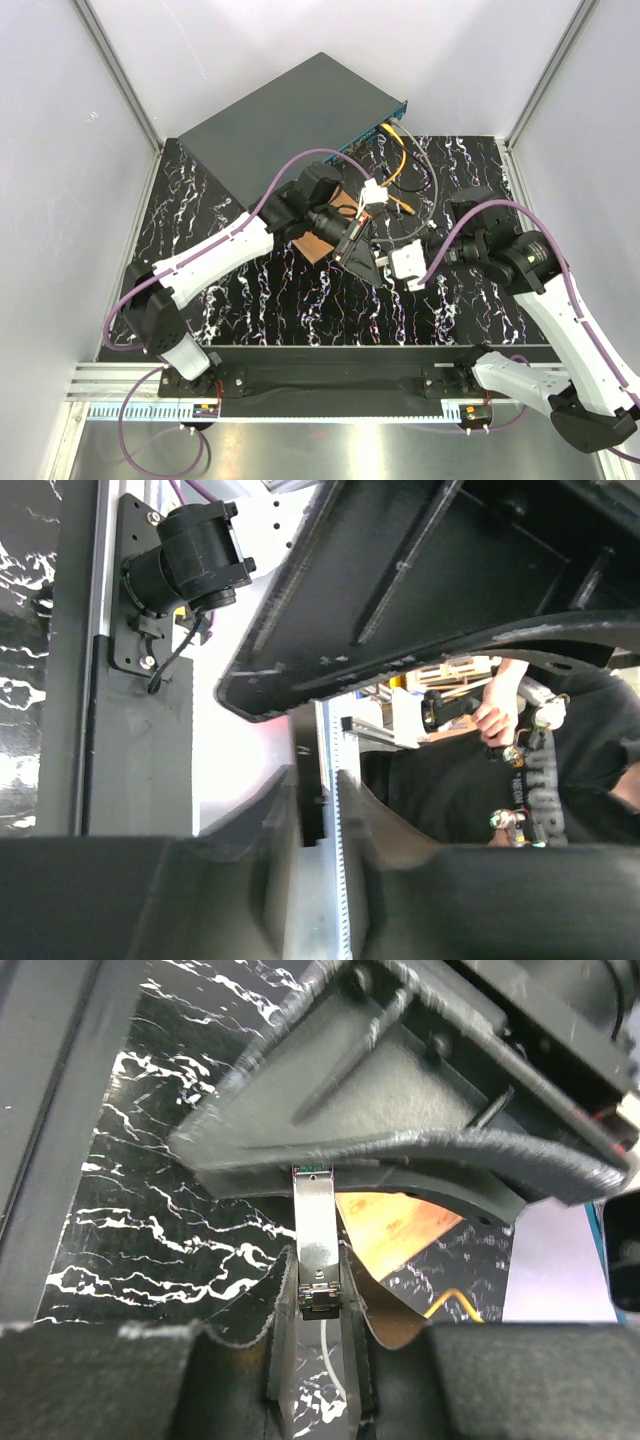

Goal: Insert the plug into the switch port

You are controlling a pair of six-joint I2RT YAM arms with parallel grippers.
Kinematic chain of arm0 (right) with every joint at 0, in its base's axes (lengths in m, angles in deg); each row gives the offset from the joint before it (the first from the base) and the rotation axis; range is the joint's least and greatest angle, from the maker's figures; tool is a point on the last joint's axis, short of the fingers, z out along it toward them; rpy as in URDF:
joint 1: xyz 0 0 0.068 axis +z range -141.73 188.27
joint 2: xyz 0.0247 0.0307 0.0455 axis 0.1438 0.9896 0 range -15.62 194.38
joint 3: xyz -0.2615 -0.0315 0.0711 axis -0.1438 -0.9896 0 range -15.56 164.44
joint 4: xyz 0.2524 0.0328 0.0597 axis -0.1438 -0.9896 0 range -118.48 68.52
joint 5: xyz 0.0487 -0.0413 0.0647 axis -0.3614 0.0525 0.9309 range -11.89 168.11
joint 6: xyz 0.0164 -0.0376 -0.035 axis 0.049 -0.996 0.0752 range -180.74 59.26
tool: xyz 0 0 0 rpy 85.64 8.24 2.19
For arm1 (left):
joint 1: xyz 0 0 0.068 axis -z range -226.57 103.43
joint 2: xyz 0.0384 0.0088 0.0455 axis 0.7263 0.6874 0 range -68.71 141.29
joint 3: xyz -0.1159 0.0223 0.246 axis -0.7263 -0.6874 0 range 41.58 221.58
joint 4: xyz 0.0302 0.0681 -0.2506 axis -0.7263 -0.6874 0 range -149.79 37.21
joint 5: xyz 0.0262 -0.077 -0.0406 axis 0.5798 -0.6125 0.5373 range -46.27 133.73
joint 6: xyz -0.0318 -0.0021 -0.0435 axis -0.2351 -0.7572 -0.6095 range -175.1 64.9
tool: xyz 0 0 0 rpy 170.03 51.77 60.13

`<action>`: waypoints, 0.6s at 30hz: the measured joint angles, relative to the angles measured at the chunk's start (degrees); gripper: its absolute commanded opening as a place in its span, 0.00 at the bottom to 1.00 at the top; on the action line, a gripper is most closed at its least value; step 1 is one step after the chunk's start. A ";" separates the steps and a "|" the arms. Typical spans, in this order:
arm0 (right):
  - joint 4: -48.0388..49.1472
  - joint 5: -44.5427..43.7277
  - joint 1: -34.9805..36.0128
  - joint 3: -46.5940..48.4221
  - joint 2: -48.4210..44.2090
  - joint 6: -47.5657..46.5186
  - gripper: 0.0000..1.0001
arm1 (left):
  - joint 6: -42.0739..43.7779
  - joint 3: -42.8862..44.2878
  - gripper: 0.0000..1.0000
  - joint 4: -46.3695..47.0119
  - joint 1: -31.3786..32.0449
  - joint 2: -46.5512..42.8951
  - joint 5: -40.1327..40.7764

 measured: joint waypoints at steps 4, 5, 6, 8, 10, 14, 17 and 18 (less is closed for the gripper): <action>3.32 -2.49 0.09 -0.94 -0.13 5.29 0.00 | 3.85 1.62 0.57 -1.49 -0.13 -0.13 1.25; 4.92 -3.61 0.11 -1.38 -0.20 7.63 0.00 | 4.72 2.25 0.61 -1.79 -0.39 -0.26 1.66; 6.67 -4.72 0.11 -1.79 -0.26 10.69 0.00 | 5.53 2.84 0.63 -2.03 -0.92 -0.50 2.16; 10.10 -7.37 0.13 -2.32 -0.24 16.85 0.00 | 6.71 4.42 0.65 -2.69 -3.34 -1.25 3.02; 12.94 -10.29 0.13 -2.40 -0.13 23.08 0.00 | 7.91 6.82 0.66 -3.15 -7.69 -1.86 3.78; 18.64 -17.86 -0.15 -2.10 2.10 36.81 0.00 | 10.54 14.86 0.66 -5.38 -18.47 -2.10 6.93; 20.46 -21.40 -1.95 0.48 6.91 43.87 0.00 | 13.11 18.99 0.63 -5.81 -24.79 -3.26 13.66; 21.05 -22.49 -2.97 1.99 9.16 46.18 0.00 | 14.67 19.91 0.62 -6.21 -26.12 -3.96 17.31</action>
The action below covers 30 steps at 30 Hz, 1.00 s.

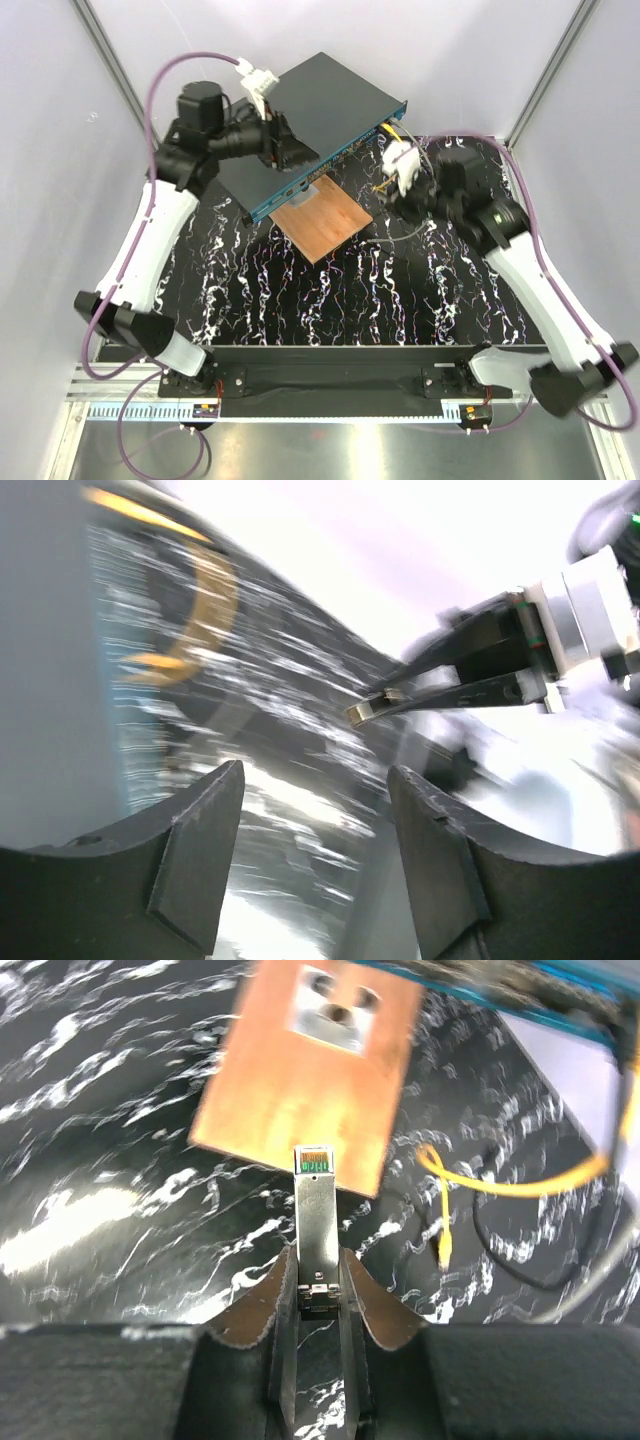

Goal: Insert the plug into the switch port

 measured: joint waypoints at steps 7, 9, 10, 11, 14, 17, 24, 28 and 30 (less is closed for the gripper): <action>2.71 -6.12 -6.27 10.43 14.62 9.33 0.00 | 8.22 2.97 0.50 -1.66 -1.53 -2.82 22.73; 2.78 -7.28 -6.54 12.37 17.14 9.88 0.00 | 9.07 2.89 0.49 -2.03 -2.14 -2.38 26.47; 2.89 -7.63 -6.54 13.38 18.45 10.16 0.00 | 9.46 2.78 0.49 -2.21 -2.32 -2.05 27.80; 3.13 -8.04 -6.54 14.29 19.61 10.36 0.00 | 9.77 2.67 0.49 -2.36 -2.56 -1.66 28.96; 4.72 -9.07 -6.62 15.78 22.08 11.19 0.00 | 10.16 2.05 0.49 -2.91 -2.82 -0.24 31.30; 5.66 -9.57 -6.67 17.57 24.33 12.33 0.00 | 10.10 0.57 0.49 -2.95 -2.82 0.44 32.09; 6.32 -10.64 -6.69 20.31 28.89 15.08 0.00 | 9.62 -1.33 0.49 -2.78 -2.82 1.18 32.17; 6.12 -11.02 -6.69 20.81 29.99 16.02 0.00 | 9.35 -1.33 0.50 -2.27 -2.80 1.25 32.15; 6.12 -11.21 -6.69 20.83 30.10 16.39 0.00 | 9.22 -1.33 0.50 -2.01 -2.80 1.27 32.13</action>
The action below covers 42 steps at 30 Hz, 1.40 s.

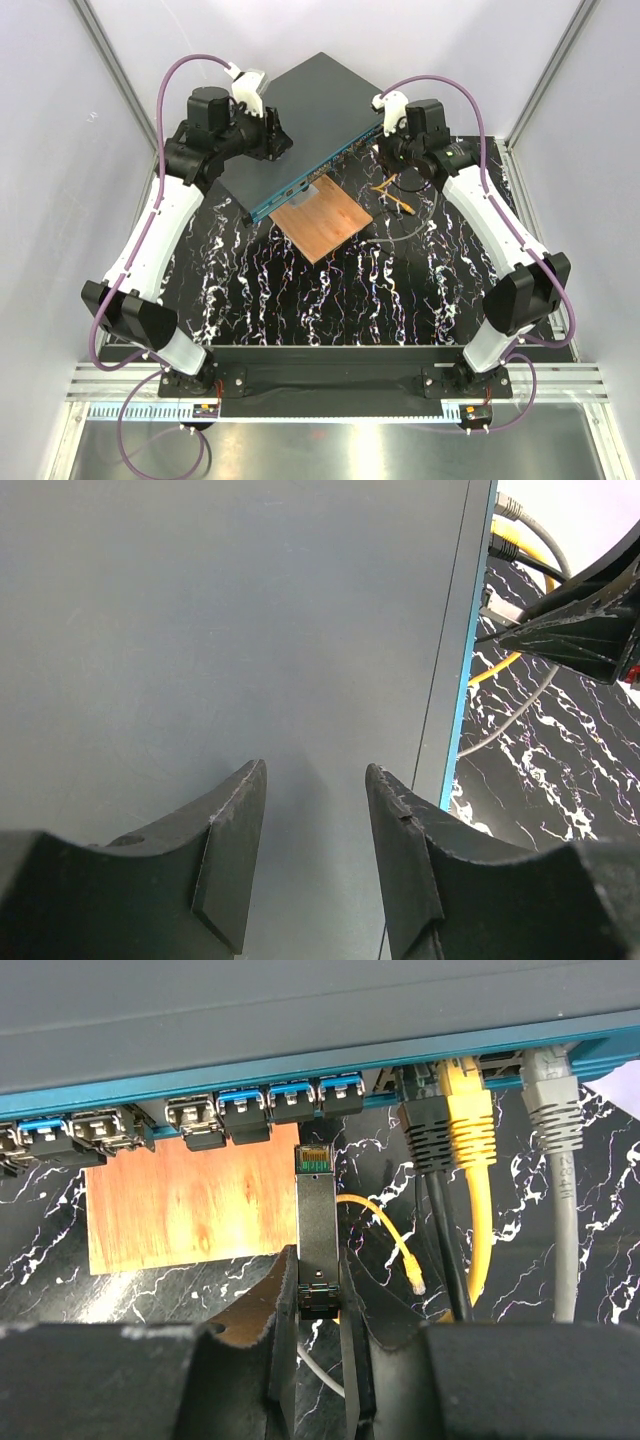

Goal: Insert the plug into the switch port

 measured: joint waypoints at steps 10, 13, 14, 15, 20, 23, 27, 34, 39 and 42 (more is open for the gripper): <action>-0.33 -0.15 0.00 2.16 0.94 0.79 0.00 | -0.74 0.00 0.50 0.02 0.00 0.00 -0.02; -0.76 0.17 0.00 3.32 1.97 0.92 0.00 | -0.98 0.00 0.50 0.04 0.00 0.02 -0.04; -0.83 0.33 0.00 3.67 2.36 0.94 0.00 | -1.05 0.00 0.50 0.04 0.00 0.04 -0.02; -0.83 0.55 0.00 3.82 2.62 0.96 0.00 | -1.07 0.00 0.50 0.09 0.00 0.11 -0.04; -1.29 1.07 -0.02 4.28 2.93 1.07 0.00 | -1.11 0.00 0.50 0.31 -0.02 0.61 -0.04; -1.31 1.36 -0.02 4.87 2.95 1.18 0.00 | -1.14 0.00 0.50 0.35 -0.02 0.74 -0.04; -1.33 2.19 -0.02 5.18 2.95 1.16 0.00 | -1.36 0.00 0.50 0.42 0.00 0.74 -0.07; -1.88 3.30 -0.20 5.62 3.26 1.11 0.00 | -1.55 0.00 0.50 0.44 -0.02 0.74 -0.09; -2.69 4.09 -0.31 5.90 3.80 1.09 0.00 | -1.60 0.00 0.49 0.44 -0.02 0.74 -0.13; -2.71 4.24 -0.37 5.90 3.85 1.09 0.00 | -1.60 0.00 0.49 0.44 -0.02 0.74 -0.20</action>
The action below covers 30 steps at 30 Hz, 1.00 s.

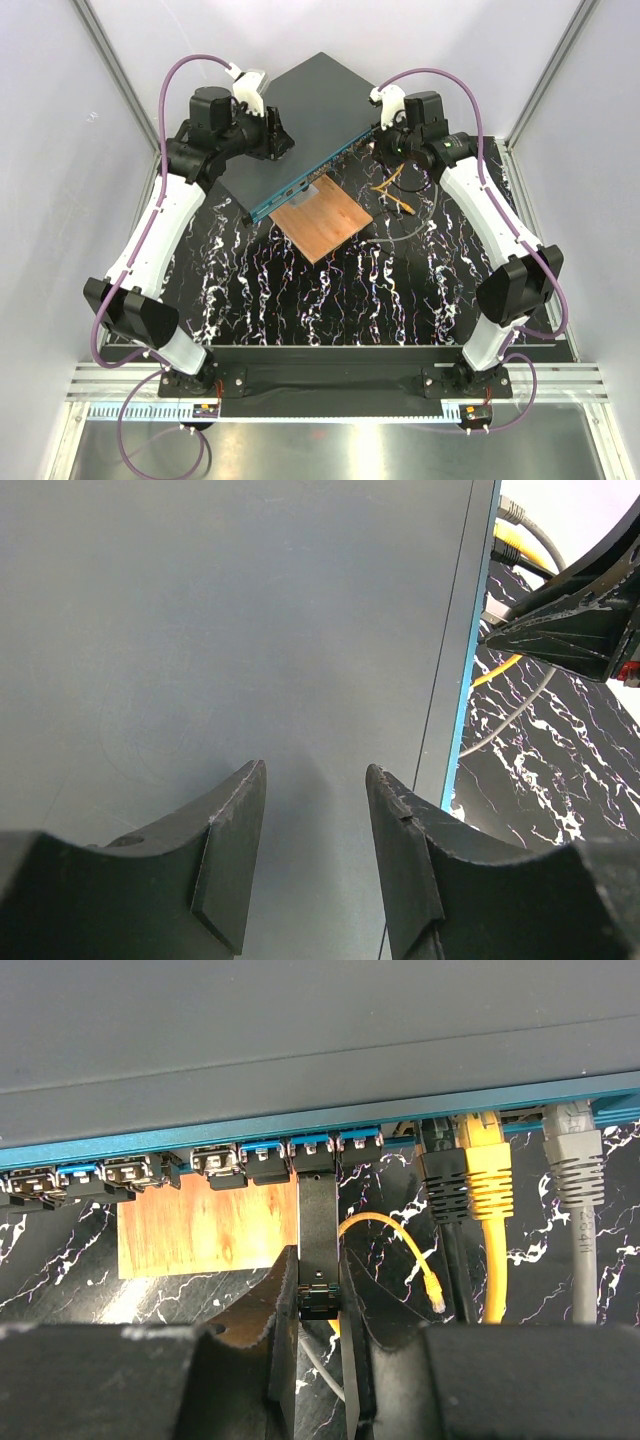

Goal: Insert the plug into the switch port

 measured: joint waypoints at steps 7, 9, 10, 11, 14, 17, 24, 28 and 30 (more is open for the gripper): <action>0.02 0.33 -0.02 0.00 0.00 -0.94 0.00 | -0.11 0.00 0.49 0.00 -0.04 0.00 -0.11; -0.02 0.61 -0.11 0.04 0.00 -1.57 0.00 | -0.22 0.00 0.49 0.00 -0.04 0.00 -0.13; -0.07 0.81 -0.13 0.13 0.00 -1.86 0.00 | -0.33 0.00 0.49 0.00 -0.04 0.00 -0.15; -0.17 1.11 -0.17 0.28 0.04 -2.19 0.00 | -0.35 0.00 0.49 0.00 -0.04 0.00 -0.15; -0.63 2.08 -0.33 0.85 0.11 -2.97 0.00 | -0.44 0.00 0.49 0.00 -0.07 0.00 -0.15; -1.55 2.86 -0.44 2.43 0.81 -3.48 0.00 | -0.52 0.00 0.49 0.00 -0.07 0.00 -0.15; -3.41 3.13 -0.50 4.26 1.81 -3.89 0.00 | -0.52 0.00 0.49 0.00 -0.13 0.00 -0.15; -4.20 3.13 -0.52 4.98 2.47 -3.93 0.00 | -0.55 0.00 0.49 0.00 -0.17 0.00 -0.15; -4.20 3.13 -0.52 4.96 2.58 -3.93 0.00 | -0.55 0.00 0.49 0.00 -0.20 0.00 -0.17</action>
